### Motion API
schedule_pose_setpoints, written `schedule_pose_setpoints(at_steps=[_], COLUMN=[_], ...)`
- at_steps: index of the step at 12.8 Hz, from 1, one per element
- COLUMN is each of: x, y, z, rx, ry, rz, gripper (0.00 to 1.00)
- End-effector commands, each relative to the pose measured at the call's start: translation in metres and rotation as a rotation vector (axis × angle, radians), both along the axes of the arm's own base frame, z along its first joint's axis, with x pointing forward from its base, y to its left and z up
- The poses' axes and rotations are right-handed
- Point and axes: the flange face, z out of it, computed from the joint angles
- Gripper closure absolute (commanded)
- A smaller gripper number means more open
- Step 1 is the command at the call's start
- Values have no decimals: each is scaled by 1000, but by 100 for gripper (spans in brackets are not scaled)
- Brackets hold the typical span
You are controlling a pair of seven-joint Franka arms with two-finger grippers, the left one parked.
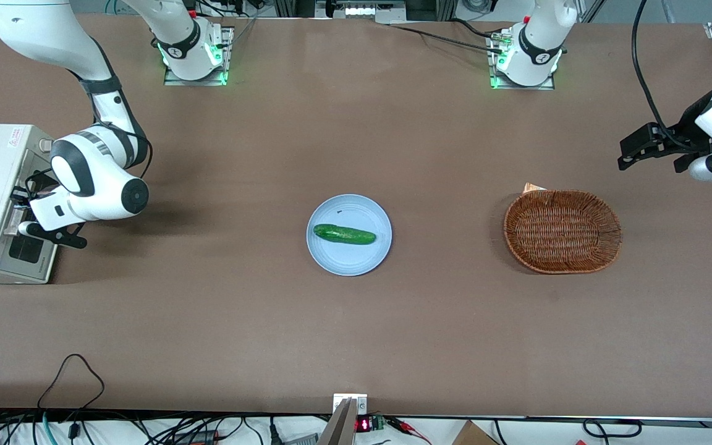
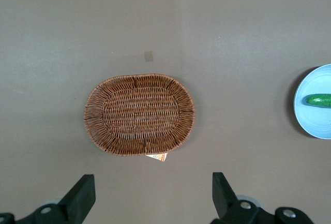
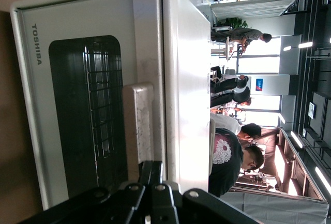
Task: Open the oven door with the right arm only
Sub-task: 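Hook the right gripper on the handle and pull the door downward open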
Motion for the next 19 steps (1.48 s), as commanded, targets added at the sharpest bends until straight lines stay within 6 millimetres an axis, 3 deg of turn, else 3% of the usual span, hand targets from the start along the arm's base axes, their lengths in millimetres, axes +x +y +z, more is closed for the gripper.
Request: schedule_pose_setpoints(at_steps=[1, 7, 19], x=[-3, -3, -5], y=[11, 36, 84], z=[-11, -18, -72], rx=[58, 147, 224], ry=[-1, 10, 113], rz=[-7, -9, 48], gripper=[98, 98, 98])
